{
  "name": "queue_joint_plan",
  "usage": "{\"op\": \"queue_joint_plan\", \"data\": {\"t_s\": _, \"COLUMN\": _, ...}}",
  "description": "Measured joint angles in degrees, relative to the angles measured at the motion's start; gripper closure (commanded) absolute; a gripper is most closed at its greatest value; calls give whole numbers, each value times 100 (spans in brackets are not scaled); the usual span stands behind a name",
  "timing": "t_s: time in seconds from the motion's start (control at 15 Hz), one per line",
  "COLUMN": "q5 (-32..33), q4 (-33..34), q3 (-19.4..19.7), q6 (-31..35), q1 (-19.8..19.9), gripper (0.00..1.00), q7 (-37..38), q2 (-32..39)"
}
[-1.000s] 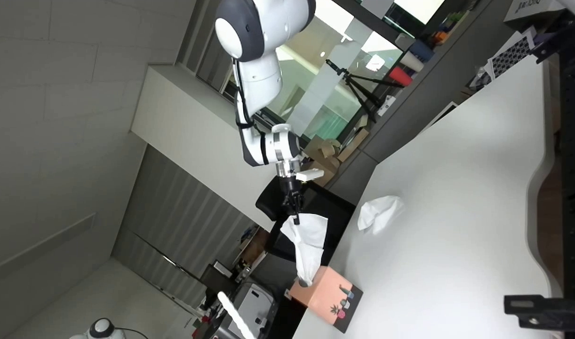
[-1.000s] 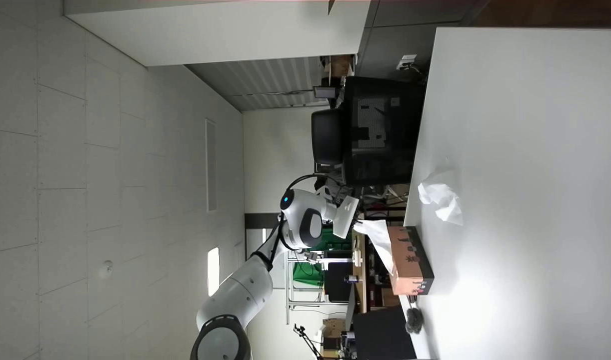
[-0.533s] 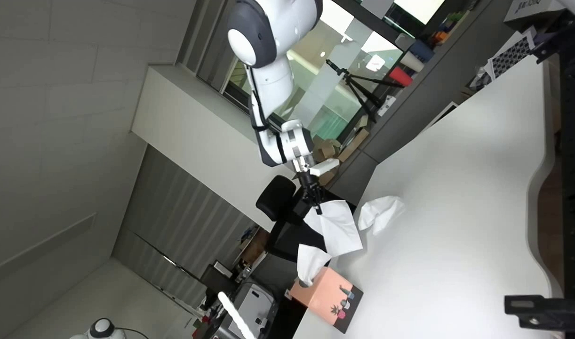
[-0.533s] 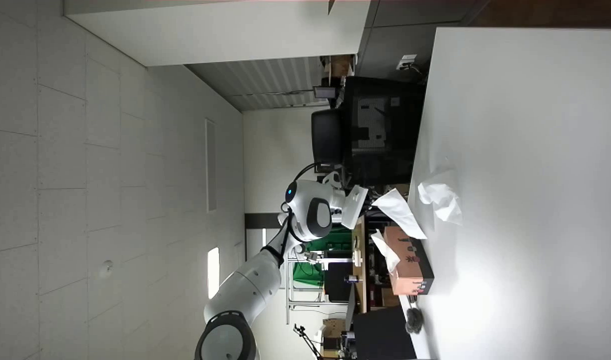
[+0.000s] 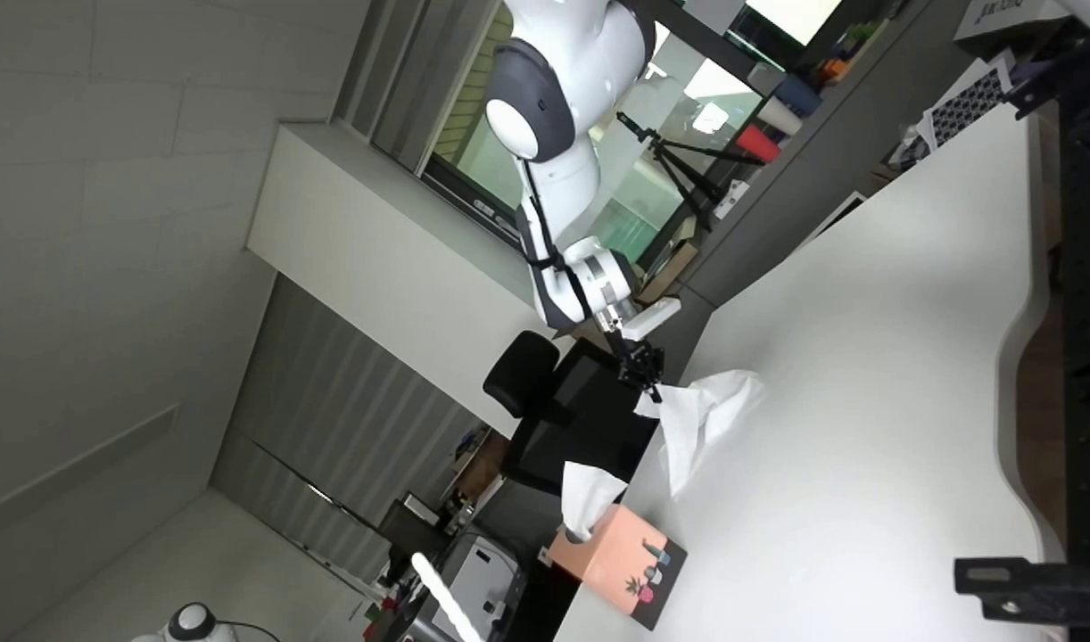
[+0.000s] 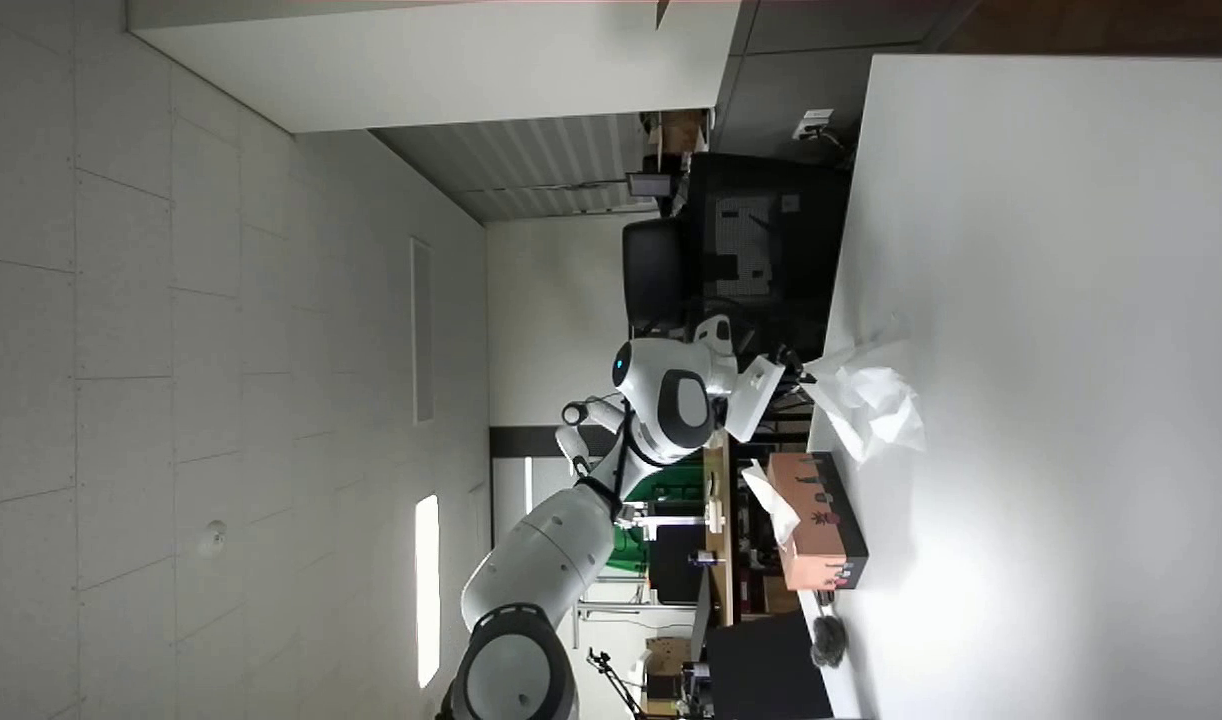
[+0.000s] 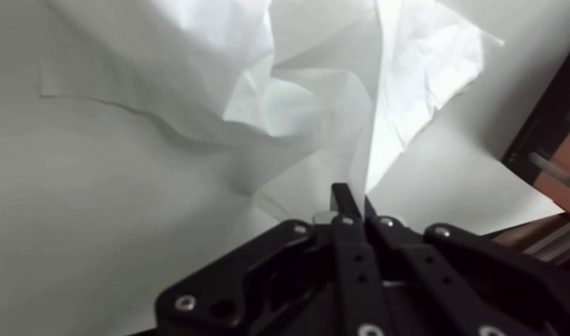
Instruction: Remove three tissues from the box and put them on the counter
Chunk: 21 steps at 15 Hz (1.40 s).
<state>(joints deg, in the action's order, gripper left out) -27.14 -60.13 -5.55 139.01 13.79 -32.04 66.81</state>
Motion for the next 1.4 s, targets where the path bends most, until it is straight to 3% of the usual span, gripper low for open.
{"op": "queue_joint_plan", "data": {"t_s": 0.07, "q5": 127, "q4": 125, "q3": 0, "q6": -7, "q1": 33, "gripper": 100, "q7": 224, "q2": 134}}
{"op": "queue_joint_plan", "data": {"t_s": 0.13, "q5": 250, "q4": 255, "q3": 0, "q6": -12, "q1": 65, "gripper": 74, "q7": 438, "q2": 266}}
{"op": "queue_joint_plan", "data": {"t_s": 0.33, "q5": 454, "q4": 581, "q3": -11, "q6": -46, "q1": 124, "gripper": 61, "q7": 913, "q2": 548}}
{"op": "queue_joint_plan", "data": {"t_s": 0.87, "q5": 516, "q4": 1035, "q3": -235, "q6": -61, "q1": -93, "gripper": 5, "q7": 1101, "q2": 359}}
{"op": "queue_joint_plan", "data": {"t_s": 1.0, "q5": 552, "q4": 1036, "q3": -229, "q6": -175, "q1": -215, "gripper": 0, "q7": 1102, "q2": 132}}
{"op": "queue_joint_plan", "data": {"t_s": 1.4, "q5": 860, "q4": 1034, "q3": -402, "q6": -891, "q1": -337, "gripper": 0, "q7": 1085, "q2": -360}}
